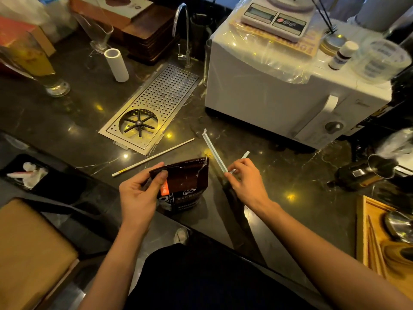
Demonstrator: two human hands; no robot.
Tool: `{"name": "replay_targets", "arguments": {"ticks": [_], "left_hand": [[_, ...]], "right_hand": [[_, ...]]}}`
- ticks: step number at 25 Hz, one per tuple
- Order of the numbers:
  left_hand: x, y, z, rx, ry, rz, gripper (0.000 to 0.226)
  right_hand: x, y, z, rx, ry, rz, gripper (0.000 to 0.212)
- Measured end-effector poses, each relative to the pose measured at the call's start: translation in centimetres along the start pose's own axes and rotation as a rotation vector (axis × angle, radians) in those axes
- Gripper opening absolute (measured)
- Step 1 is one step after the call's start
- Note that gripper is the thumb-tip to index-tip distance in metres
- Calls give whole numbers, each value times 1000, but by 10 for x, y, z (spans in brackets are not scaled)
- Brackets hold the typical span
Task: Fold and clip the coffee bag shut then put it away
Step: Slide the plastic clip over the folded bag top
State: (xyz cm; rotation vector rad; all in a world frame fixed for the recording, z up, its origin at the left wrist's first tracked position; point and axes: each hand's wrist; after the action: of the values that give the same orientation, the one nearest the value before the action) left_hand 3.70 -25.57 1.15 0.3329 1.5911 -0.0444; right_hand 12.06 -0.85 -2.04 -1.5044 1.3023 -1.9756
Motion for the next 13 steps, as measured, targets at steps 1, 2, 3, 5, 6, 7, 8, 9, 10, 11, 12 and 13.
{"name": "replay_targets", "arguments": {"ticks": [1, 2, 3, 5, 6, 7, 8, 9, 10, 11, 12, 13], "left_hand": [[1, 6, -2, 18, 0, -2, 26], [2, 14, -5, 39, -5, -4, 24], [3, 22, -8, 63, -15, -3, 24], [6, 39, -14, 124, -47, 10, 24], [7, 48, -18, 158, -59, 9, 24], [9, 57, -22, 198, -68, 0, 24], [11, 67, -26, 240, -78, -8, 24], [13, 78, -30, 287, -93, -11, 22], [14, 89, -33, 335, -110, -9, 18], [15, 99, -36, 383, -123, -12, 13], [16, 111, -39, 430, -134, -20, 11], [18, 121, -41, 469, -138, -30, 12]], "right_hand": [[-2, -9, 3, -47, 32, -72, 9], [-5, -19, 8, -95, 66, -131, 6], [-7, -28, 12, -139, 104, -191, 4], [-10, -48, 23, -216, 185, -338, 4], [-12, -58, 28, -248, 216, -415, 5], [-14, -68, 34, -284, 237, -486, 5], [-15, -78, 40, -321, 249, -549, 6], [-17, -88, 46, -360, 257, -606, 6], [-19, -97, 51, -391, 259, -660, 6], [-20, -104, 56, -416, 259, -703, 6], [-21, -110, 60, -440, 257, -724, 7], [-22, -115, 63, -458, 255, -725, 8]]}}
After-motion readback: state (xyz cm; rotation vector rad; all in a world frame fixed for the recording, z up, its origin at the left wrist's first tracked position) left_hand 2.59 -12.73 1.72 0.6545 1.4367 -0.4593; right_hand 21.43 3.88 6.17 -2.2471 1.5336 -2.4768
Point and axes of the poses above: each hand's wrist, its own z-axis away from the middle knuckle, its own y-axis out of the palm, x = y × z, and after that the axes turned 3 degrees about z, right-handed
